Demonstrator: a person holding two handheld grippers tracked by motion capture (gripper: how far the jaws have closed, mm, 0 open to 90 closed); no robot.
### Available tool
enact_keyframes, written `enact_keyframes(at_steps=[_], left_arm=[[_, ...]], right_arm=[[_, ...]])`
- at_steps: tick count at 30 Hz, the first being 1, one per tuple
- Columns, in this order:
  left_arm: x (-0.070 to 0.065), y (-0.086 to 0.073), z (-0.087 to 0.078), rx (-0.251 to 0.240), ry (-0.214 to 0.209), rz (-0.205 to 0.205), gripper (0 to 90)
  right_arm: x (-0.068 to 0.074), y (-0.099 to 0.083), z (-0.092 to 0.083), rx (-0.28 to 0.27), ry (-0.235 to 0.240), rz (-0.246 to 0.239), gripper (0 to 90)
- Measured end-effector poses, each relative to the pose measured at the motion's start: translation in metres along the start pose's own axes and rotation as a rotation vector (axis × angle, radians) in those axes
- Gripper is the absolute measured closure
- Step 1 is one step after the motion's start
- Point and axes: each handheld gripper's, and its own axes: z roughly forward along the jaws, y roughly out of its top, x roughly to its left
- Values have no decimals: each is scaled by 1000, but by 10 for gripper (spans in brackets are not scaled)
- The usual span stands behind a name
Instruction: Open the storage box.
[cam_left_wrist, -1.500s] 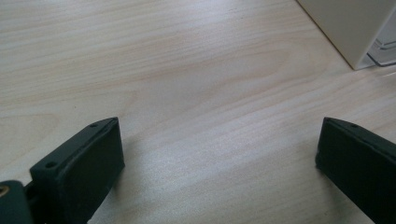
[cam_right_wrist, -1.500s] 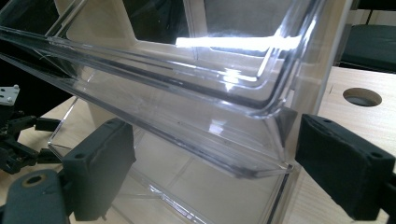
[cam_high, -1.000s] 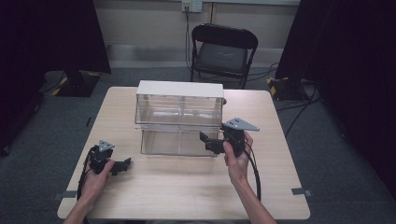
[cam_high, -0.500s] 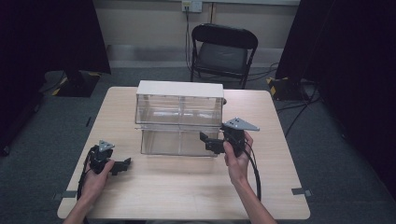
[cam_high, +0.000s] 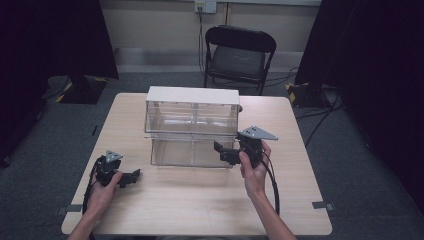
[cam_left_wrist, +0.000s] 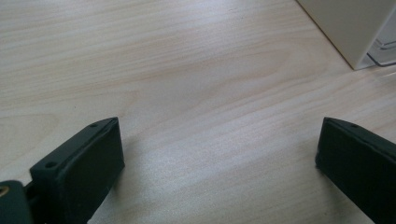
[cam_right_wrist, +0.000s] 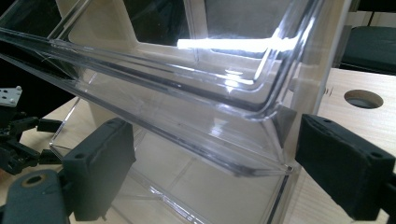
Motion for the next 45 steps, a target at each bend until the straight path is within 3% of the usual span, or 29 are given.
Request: enact_keyframes(at_steps=[45], left_arm=[[0, 0, 0, 0, 0, 0, 5]], right_arm=[[0, 0, 1, -2, 2, -2, 110]])
